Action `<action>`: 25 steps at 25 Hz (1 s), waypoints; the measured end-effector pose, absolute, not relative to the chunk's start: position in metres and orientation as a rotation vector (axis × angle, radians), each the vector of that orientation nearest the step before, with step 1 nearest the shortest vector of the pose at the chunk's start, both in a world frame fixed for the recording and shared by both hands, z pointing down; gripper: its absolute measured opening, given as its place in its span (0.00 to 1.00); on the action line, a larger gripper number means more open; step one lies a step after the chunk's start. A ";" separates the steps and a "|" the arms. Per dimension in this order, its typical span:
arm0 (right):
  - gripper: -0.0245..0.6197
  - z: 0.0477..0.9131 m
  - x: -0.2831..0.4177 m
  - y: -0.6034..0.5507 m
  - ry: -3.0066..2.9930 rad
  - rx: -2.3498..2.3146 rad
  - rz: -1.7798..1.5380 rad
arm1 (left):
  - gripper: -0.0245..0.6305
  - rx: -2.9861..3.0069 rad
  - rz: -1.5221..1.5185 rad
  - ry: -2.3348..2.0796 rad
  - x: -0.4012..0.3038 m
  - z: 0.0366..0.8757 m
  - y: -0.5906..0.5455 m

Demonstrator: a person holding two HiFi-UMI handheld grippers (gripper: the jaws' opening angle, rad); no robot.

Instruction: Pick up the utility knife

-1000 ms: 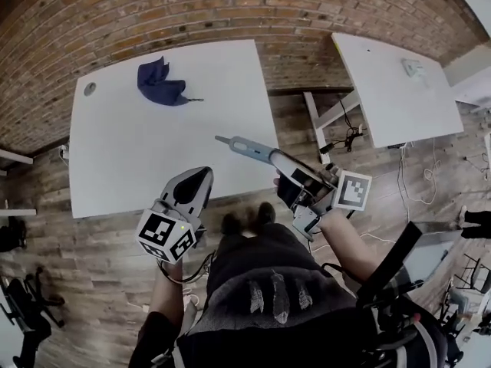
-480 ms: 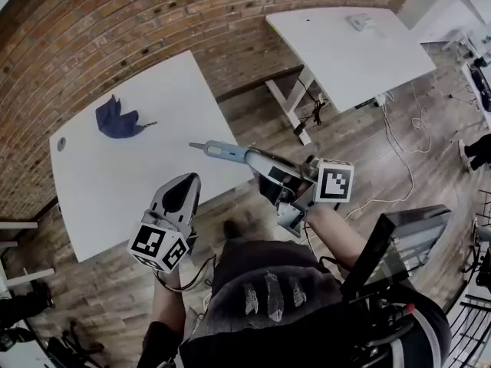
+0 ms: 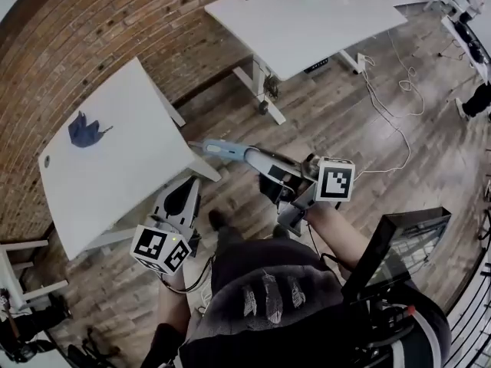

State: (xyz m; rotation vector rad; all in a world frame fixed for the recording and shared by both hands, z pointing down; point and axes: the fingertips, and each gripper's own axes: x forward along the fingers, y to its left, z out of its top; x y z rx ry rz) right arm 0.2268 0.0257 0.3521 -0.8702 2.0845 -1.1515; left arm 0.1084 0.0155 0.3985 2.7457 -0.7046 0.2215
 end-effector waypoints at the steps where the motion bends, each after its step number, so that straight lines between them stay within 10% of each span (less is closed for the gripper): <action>1: 0.14 0.353 0.239 0.039 2.071 -0.878 -1.147 | 0.03 2.751 0.232 -0.700 0.119 0.398 0.028; 25: 0.14 0.336 0.321 0.123 1.949 -1.140 -0.977 | 0.03 2.858 0.137 -0.336 0.208 0.379 0.081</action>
